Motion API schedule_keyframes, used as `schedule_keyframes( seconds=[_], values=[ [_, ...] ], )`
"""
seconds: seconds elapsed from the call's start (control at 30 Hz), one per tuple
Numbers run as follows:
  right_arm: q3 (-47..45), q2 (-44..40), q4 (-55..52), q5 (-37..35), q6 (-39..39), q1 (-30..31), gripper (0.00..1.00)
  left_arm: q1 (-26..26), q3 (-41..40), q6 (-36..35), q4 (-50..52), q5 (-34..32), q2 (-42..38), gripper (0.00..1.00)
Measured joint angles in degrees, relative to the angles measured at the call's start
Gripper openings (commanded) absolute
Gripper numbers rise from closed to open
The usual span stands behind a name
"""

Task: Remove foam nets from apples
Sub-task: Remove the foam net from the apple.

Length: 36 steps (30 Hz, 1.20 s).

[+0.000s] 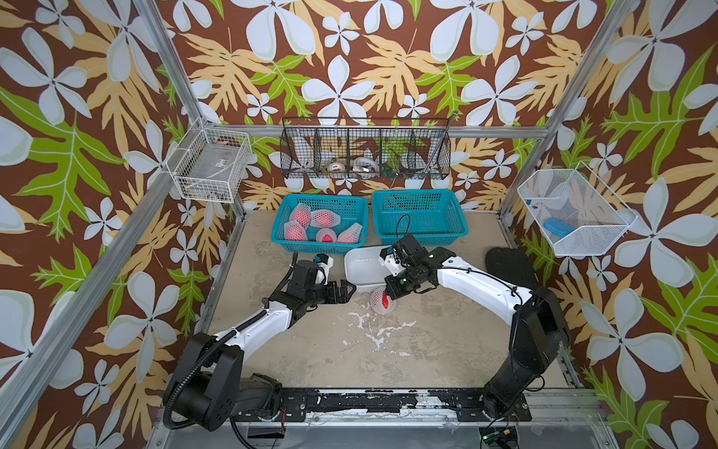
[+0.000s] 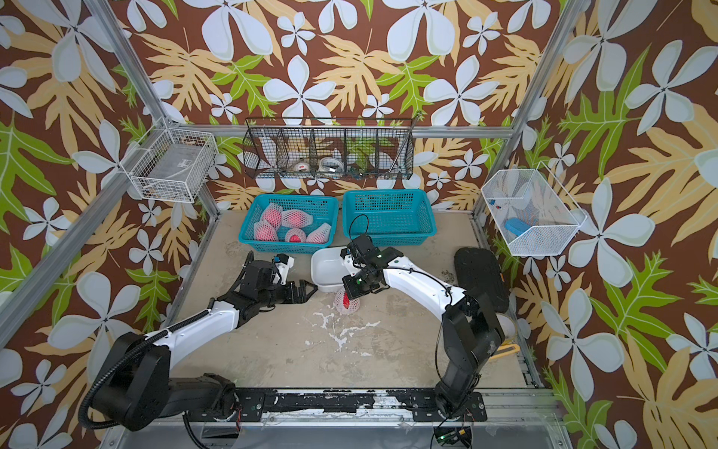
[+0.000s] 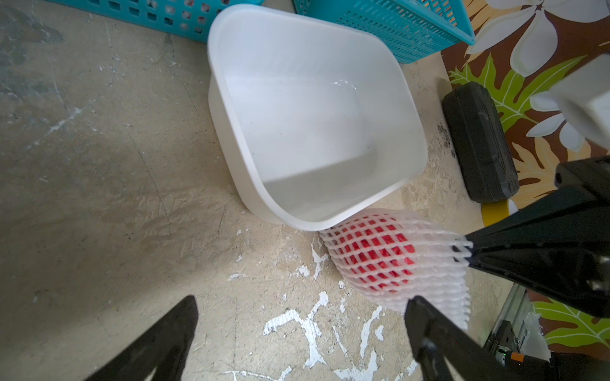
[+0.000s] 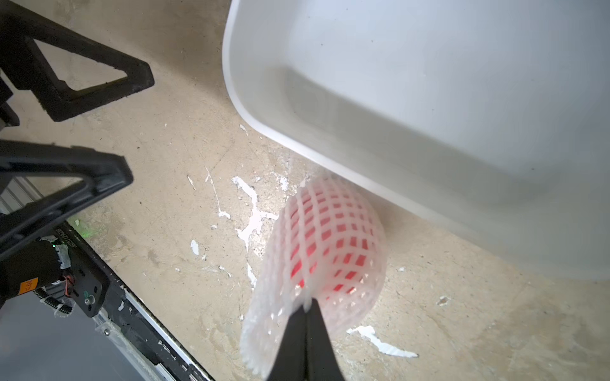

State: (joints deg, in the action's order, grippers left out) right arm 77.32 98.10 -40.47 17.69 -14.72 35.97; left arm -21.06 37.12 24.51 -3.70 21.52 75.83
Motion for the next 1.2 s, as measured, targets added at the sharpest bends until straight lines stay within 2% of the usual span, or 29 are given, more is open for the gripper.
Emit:
schedule_keyframes(
  seconds=[0.1,0.23,0.43,0.47,0.53,0.6,0.67,0.8,0.87,0.97,1.1,1.2],
  values=[
    [0.8,1.4,0.6,-1.2,0.4,0.1,0.03,0.0,-0.2,0.0,0.0,0.0,0.1,1.00],
    [1.4,1.7,0.6,-3.1,0.6,0.1,0.26,0.0,-0.2,0.0,0.0,0.0,0.7,1.00],
    [3.5,-1.5,0.9,-4.5,0.8,0.0,0.44,0.0,-0.2,0.0,0.0,0.1,1.6,1.00],
    [4.1,-2.0,0.8,-4.9,0.8,0.0,0.53,0.0,-0.1,0.0,0.0,0.1,1.7,1.00],
    [4.9,-3.0,0.9,-6.3,0.5,0.0,0.81,0.0,0.0,0.2,0.0,0.2,2.0,1.00],
    [4.5,-4.0,1.0,-6.4,0.5,0.0,0.86,0.0,0.3,0.3,0.0,0.3,2.1,1.00],
    [2.0,-5.1,2.0,-7.1,-0.3,0.0,0.99,0.0,0.7,0.3,0.0,0.4,2.1,1.00],
    [-3.5,-5.6,1.9,-7.1,-1.6,0.1,0.99,0.0,1.3,0.2,0.1,0.4,2.0,1.00],
    [-4.2,-4.8,2.0,-7.2,-1.6,0.3,0.93,0.0,1.3,0.1,0.1,0.4,2.0,1.00],
    [-4.2,-2.9,3.0,-7.2,-1.7,0.8,0.75,0.0,1.3,-0.4,0.1,0.4,2.0,1.00],
    [-4.1,-0.7,3.9,-7.1,-1.8,1.1,0.57,0.0,1.3,-0.5,0.1,0.4,1.9,1.00],
    [-3.1,0.7,4.1,-7.1,-1.7,1.0,0.33,0.0,1.1,-0.5,0.1,0.4,1.7,1.00]
  ],
)
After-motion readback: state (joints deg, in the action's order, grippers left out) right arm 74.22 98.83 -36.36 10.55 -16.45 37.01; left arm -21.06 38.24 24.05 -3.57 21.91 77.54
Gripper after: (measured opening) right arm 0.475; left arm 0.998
